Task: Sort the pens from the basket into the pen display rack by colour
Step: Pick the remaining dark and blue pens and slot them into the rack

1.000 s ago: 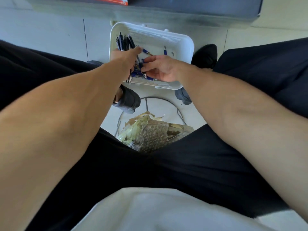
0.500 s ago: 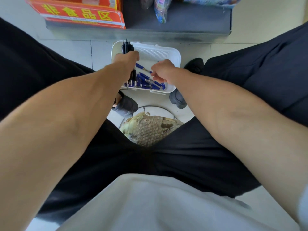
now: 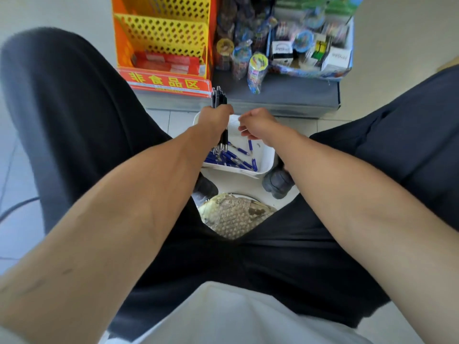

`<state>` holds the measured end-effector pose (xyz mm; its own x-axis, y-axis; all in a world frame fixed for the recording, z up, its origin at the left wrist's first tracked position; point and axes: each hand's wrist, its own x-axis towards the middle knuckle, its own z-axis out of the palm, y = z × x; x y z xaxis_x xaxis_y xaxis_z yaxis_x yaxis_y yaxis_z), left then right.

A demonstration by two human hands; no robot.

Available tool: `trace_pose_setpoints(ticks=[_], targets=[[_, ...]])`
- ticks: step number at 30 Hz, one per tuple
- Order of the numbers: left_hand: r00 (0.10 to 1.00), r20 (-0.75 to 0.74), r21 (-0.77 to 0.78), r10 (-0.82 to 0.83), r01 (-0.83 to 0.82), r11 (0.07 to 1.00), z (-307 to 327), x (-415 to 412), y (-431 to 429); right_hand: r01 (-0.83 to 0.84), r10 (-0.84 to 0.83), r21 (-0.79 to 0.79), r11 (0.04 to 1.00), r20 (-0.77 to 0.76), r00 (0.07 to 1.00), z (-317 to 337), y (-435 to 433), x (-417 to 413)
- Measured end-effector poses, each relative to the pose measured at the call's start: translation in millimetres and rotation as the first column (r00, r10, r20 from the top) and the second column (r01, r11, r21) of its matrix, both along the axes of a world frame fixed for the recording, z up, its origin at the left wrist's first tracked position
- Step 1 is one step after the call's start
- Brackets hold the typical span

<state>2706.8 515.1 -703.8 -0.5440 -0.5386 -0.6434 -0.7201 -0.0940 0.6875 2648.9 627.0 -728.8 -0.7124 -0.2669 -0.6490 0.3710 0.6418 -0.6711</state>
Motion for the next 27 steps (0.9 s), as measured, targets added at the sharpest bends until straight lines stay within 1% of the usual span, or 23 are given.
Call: trace_pose_setpoints(ticks=[4,6,10,13,15,18,22,24,25,27], targets=[[0.998,-0.058,0.019,0.001,0.001,1.000,16.7,0.1,4.7,-0.032,0.033,0.017,0.999,-0.057,0.998,14.1,-1.3,-3.5],[0.996,-0.083,0.027,0.020,-0.018,0.999,29.1,0.8,4.7,-0.096,0.104,0.067,0.993,-0.135,0.985,27.7,-1.0,-5.7],[0.989,-0.145,0.027,0.018,-0.014,1.000,57.2,-1.9,2.0,-0.244,0.287,0.174,0.954,-0.301,0.909,68.3,0.1,-17.0],[0.975,-0.222,0.007,0.014,-0.013,1.000,76.5,-6.5,-0.5,-0.285,0.344,0.198,0.938,-0.410,0.845,103.9,-0.6,-24.0],[0.963,-0.269,-0.015,-0.001,-0.004,1.000,91.1,-7.1,-0.1,-0.283,0.339,0.188,0.941,-0.465,0.818,121.0,0.4,-26.9],[0.953,-0.299,-0.053,-0.049,0.035,0.998,110.4,-9.8,-0.6,-0.287,0.342,0.186,0.940,-0.497,0.797,140.7,5.2,-31.7],[0.949,-0.298,-0.147,-0.104,0.062,0.987,120.4,-16.7,-8.6,-0.283,0.318,0.149,0.947,-0.533,0.784,155.1,9.1,-35.0],[0.945,-0.301,-0.190,-0.130,0.074,0.979,132.4,-22.4,-11.3,-0.273,0.284,0.101,0.957,-0.531,0.799,161.1,7.9,-36.7],[0.939,-0.314,-0.200,-0.138,0.077,0.977,136.4,-26.2,-13.7,-0.260,0.255,0.063,0.964,-0.511,0.821,164.4,5.4,-37.3],[0.930,-0.333,-0.215,-0.153,0.083,0.973,144.5,-32.4,-15.9,-0.216,0.167,-0.058,0.975,-0.457,0.874,168.9,-0.7,-37.0]])
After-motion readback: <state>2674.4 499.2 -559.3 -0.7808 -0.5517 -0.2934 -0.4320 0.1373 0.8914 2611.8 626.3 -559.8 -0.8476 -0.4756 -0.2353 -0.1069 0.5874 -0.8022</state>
